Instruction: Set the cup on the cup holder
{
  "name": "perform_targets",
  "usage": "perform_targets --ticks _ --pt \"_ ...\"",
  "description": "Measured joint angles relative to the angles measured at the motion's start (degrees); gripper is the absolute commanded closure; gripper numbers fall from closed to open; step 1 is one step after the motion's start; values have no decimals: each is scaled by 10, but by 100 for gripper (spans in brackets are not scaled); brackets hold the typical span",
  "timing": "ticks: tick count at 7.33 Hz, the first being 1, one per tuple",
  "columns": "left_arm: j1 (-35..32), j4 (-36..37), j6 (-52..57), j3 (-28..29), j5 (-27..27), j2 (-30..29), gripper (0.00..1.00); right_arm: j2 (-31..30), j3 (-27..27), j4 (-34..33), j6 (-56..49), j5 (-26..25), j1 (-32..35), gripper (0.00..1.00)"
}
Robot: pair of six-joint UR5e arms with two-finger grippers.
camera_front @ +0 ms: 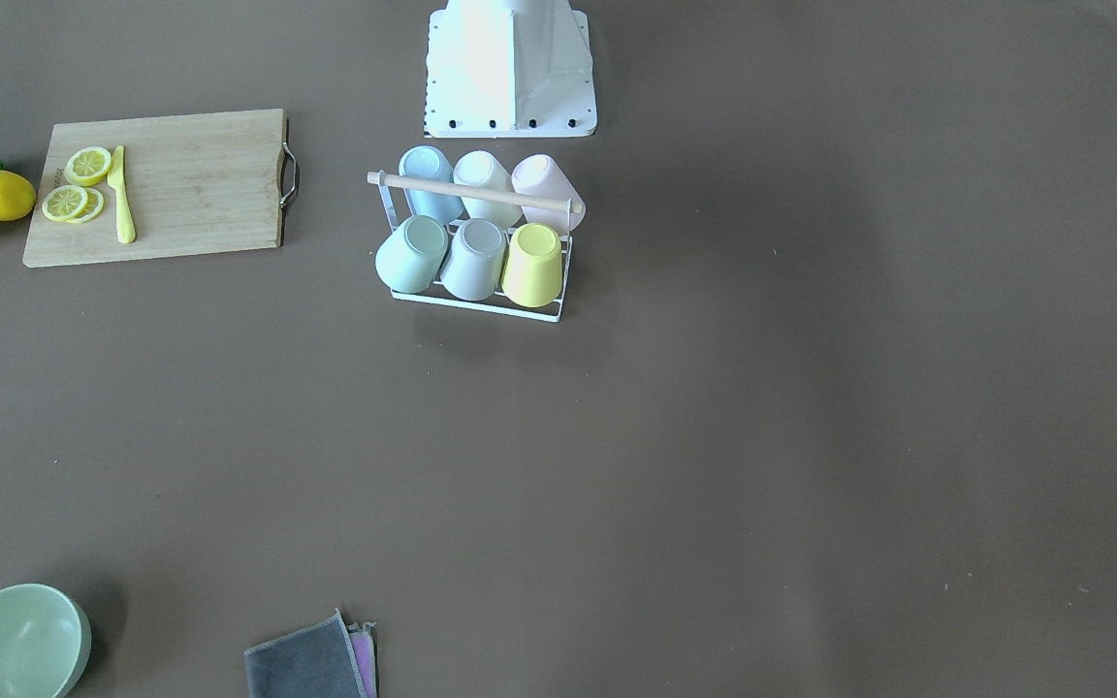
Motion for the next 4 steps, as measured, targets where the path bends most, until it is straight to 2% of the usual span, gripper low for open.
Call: perform_targets --ticks 2,4 --pt "-1 -31 2 -9 -2 32 2 2 3 2 0 3 0 0" --pt "-3 -134 4 -16 -4 107 2 3 4 5 0 4 0 0"
